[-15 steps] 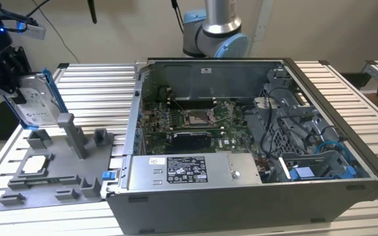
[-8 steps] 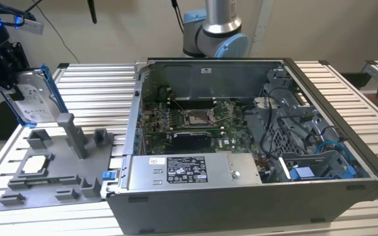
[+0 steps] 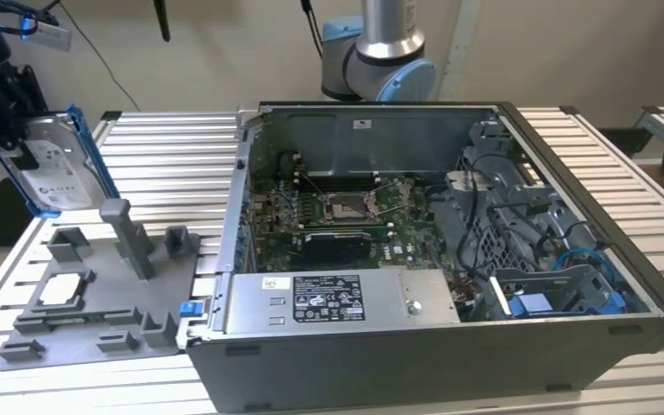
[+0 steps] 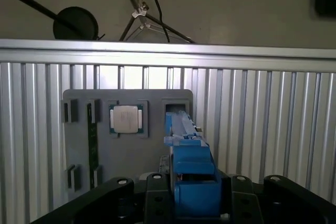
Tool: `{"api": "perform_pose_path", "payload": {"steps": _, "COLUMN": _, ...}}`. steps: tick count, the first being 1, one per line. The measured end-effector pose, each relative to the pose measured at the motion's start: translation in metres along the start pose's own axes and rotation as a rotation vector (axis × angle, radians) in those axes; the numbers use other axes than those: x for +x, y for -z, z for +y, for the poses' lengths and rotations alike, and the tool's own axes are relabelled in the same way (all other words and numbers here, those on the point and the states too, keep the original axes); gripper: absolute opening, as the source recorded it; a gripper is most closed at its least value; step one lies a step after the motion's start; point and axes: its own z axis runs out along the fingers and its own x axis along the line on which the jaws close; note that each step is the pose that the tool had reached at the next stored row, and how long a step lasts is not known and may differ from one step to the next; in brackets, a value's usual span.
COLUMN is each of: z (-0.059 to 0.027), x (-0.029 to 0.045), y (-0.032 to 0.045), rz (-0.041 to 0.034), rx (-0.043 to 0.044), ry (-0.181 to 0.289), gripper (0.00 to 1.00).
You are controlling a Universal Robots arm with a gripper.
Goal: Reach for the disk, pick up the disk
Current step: 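Pick up the disk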
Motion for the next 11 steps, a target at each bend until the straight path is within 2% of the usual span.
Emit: {"api": "perform_pose_path", "payload": {"steps": 11, "z": -0.0001, "x": -0.0001, "y": 0.0147, "rz": 0.0000, "rx": 0.0000, "ry": 0.000, "gripper": 0.00}}
